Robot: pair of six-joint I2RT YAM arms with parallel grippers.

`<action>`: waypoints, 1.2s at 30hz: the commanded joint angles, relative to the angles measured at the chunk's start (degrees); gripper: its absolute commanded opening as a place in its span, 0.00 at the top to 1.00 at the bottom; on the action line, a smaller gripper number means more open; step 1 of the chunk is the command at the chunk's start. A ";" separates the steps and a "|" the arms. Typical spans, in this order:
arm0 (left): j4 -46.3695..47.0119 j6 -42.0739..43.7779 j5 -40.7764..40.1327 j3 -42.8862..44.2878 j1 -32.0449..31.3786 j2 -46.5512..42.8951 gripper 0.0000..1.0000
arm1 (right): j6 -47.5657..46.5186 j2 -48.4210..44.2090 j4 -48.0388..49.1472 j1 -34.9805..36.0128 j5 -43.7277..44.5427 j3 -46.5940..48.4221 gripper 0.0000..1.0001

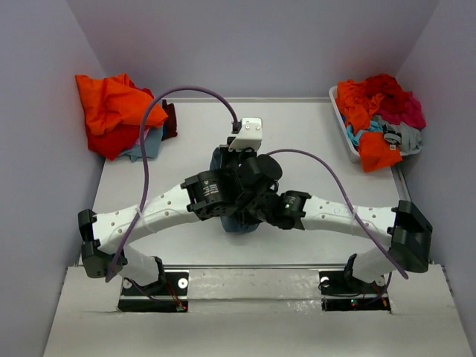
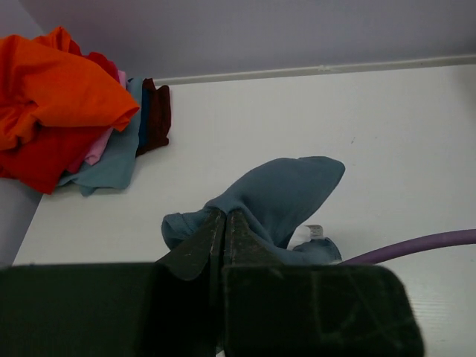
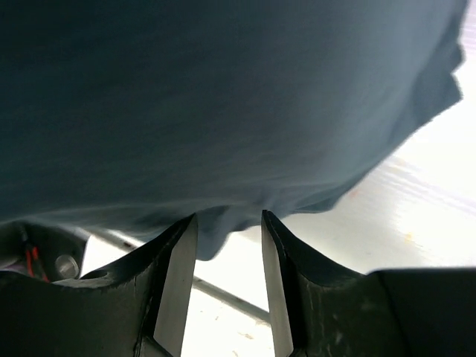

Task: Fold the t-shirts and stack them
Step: Flatten the tshirt out

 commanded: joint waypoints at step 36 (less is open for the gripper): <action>-1.73 -5.07 -2.52 1.63 -0.37 -0.08 0.94 | 5.32 10.83 -6.08 9.34 7.41 12.09 0.69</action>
